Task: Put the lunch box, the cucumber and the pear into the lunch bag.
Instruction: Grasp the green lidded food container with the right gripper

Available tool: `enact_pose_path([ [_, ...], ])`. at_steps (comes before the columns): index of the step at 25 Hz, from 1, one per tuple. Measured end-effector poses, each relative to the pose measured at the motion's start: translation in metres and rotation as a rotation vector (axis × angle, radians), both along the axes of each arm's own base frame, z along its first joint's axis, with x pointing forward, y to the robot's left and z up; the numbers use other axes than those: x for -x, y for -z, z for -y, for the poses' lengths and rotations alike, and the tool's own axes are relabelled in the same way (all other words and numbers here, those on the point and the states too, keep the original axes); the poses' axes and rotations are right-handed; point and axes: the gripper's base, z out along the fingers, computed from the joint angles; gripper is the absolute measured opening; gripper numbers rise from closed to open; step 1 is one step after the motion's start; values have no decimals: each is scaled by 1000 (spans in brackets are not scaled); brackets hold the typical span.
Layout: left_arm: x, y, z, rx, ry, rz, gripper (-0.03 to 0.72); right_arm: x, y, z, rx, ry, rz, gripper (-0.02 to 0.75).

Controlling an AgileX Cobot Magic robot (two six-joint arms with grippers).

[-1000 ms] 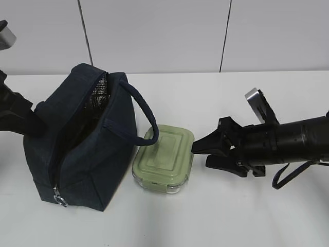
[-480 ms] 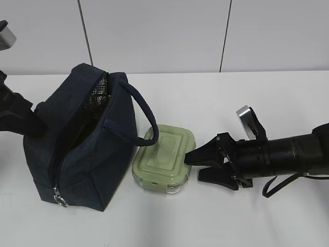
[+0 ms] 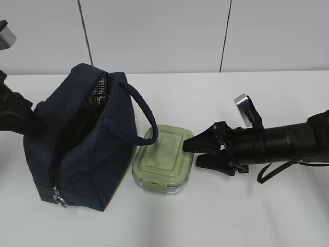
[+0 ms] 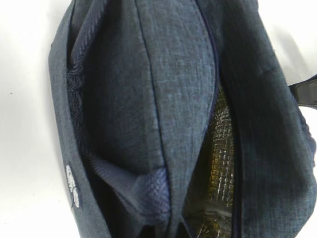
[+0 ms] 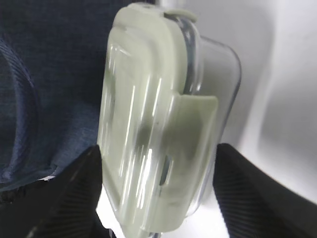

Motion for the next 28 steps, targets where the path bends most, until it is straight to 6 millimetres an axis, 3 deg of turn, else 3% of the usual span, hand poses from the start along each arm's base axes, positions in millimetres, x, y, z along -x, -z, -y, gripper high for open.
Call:
enact_pose_path([
  [11,-1,0,0,-1,-4,8,1,-6,9,0,-4,1,-14,538],
  [28,-2,0,0,-1,-9,16,1,-8,6,-3,-15,-10,1,539],
])
